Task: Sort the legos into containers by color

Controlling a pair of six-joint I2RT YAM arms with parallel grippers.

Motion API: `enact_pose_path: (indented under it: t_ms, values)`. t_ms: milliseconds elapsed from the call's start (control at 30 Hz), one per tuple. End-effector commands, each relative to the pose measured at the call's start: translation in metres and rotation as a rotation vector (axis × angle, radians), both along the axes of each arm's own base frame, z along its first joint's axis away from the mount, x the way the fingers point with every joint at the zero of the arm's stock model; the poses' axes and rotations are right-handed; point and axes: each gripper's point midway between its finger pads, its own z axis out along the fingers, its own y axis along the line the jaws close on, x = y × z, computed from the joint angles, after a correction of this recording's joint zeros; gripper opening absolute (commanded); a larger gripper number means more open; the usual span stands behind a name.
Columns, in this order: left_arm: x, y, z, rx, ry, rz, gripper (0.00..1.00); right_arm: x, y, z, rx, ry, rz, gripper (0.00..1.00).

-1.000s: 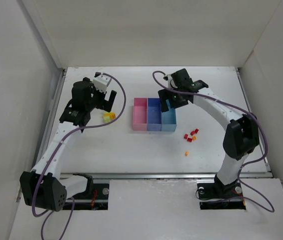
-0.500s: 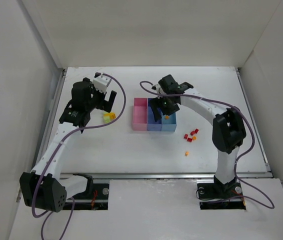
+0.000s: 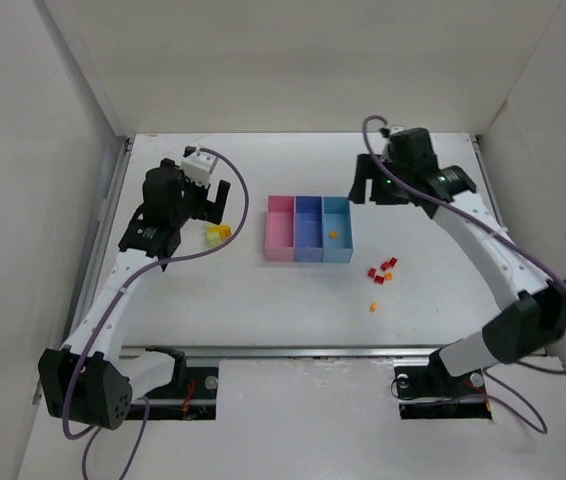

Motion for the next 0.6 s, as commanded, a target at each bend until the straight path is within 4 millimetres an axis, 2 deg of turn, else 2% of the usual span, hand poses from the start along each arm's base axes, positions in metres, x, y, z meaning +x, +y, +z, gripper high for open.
enact_pose_path:
  t_ms: [0,33,67,100,167,267,367,433,467,567]
  values:
    - [0.007,0.008,0.022,-0.097,-0.086,0.114,1.0,-0.013,-0.057,-0.026,0.029,0.089,-0.339,0.77]
    - [0.007,0.008,0.022,-0.097,-0.086,0.114,1.0,-0.019,-0.067,-0.037,0.031,0.116,-0.376,0.77]
    - [0.005,0.001,0.03,-0.084,-0.107,0.057,1.0,-0.026,-0.077,-0.049,0.026,0.146,-0.409,0.72]
    - [0.005,-0.001,0.03,-0.087,-0.106,0.048,1.0,-0.038,-0.091,-0.074,0.037,0.212,-0.443,0.7]
    - [0.004,0.0,0.025,-0.085,-0.097,0.048,1.0,-0.045,-0.099,-0.092,0.085,0.264,-0.479,0.66]
    - [0.004,0.001,0.016,-0.059,-0.088,0.04,1.0,-0.061,-0.109,-0.128,0.094,0.371,-0.548,0.66]
    - [0.0,0.002,0.018,-0.061,-0.097,0.04,1.0,-0.061,-0.115,-0.143,0.075,0.393,-0.615,0.78]
    - [-0.001,0.001,0.012,-0.068,-0.084,0.044,1.0,-0.054,-0.118,-0.153,0.087,0.401,-0.661,0.78]
    - [-0.003,0.002,0.016,-0.071,-0.094,0.044,1.0,-0.054,-0.121,-0.16,0.085,0.409,-0.671,0.76]
    - [-0.006,0.002,0.013,-0.077,-0.083,0.047,1.0,-0.043,-0.109,-0.17,0.141,0.43,-0.656,0.71]
